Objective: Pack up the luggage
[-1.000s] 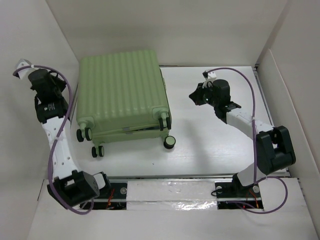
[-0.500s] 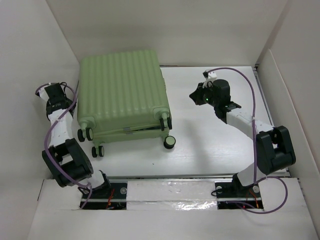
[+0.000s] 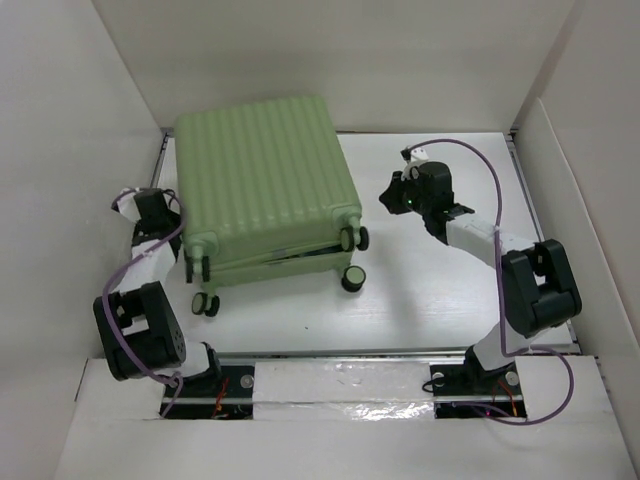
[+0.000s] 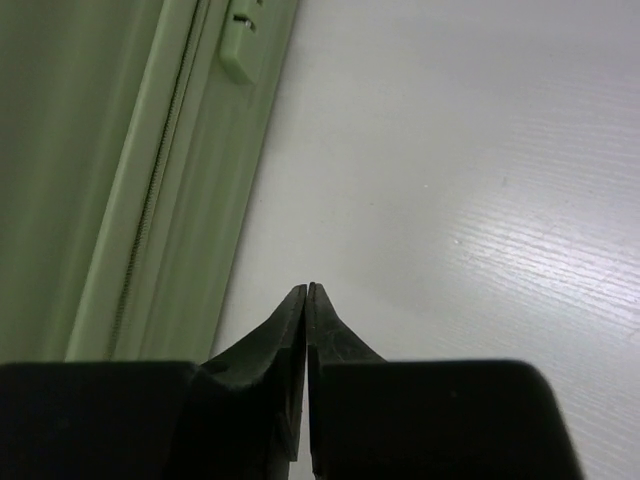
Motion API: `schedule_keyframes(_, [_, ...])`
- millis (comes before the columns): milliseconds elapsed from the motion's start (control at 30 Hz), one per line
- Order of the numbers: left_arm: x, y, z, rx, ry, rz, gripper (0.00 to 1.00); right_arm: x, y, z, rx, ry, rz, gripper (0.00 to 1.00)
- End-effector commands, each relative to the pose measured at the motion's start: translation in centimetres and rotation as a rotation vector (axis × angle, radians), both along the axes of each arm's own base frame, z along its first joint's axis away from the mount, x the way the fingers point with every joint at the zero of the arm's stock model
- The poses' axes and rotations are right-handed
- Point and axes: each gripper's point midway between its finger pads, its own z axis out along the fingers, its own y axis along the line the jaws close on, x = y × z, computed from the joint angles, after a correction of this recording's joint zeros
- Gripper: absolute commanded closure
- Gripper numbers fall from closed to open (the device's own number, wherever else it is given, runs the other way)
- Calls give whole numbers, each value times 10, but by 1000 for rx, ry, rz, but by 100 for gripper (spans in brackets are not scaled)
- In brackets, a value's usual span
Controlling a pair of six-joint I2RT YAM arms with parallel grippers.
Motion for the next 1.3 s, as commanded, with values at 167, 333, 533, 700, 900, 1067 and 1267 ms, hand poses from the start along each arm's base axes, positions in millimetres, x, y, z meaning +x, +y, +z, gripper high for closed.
schedule_keyframes(167, [-19, -132, -15, -176, -102, -296, 91, 28, -37, 3, -62, -28, -125, 78])
schedule_keyframes(333, [-46, -159, -11, -179, -186, -394, 91, 50, -48, -19, -88, 44, -119, 75])
schedule_keyframes(533, [-64, -210, -12, -146, -215, -508, 93, 66, -10, -36, -77, 111, 42, 74])
schedule_keyframes(700, [-84, -265, -24, -133, -190, -621, 93, 78, 23, -22, -28, 78, 157, 74])
schedule_keyframes(900, [-120, -317, -21, -132, -186, -718, 94, 102, -68, 27, -47, 23, -167, 60])
schedule_keyframes(1067, [-132, -303, 24, -42, -289, -667, 87, 100, -169, 75, -43, -45, -475, 23])
schedule_keyframes(1267, [-124, -260, 118, -8, -485, -519, 65, 60, -181, 157, 28, -208, -496, 15])
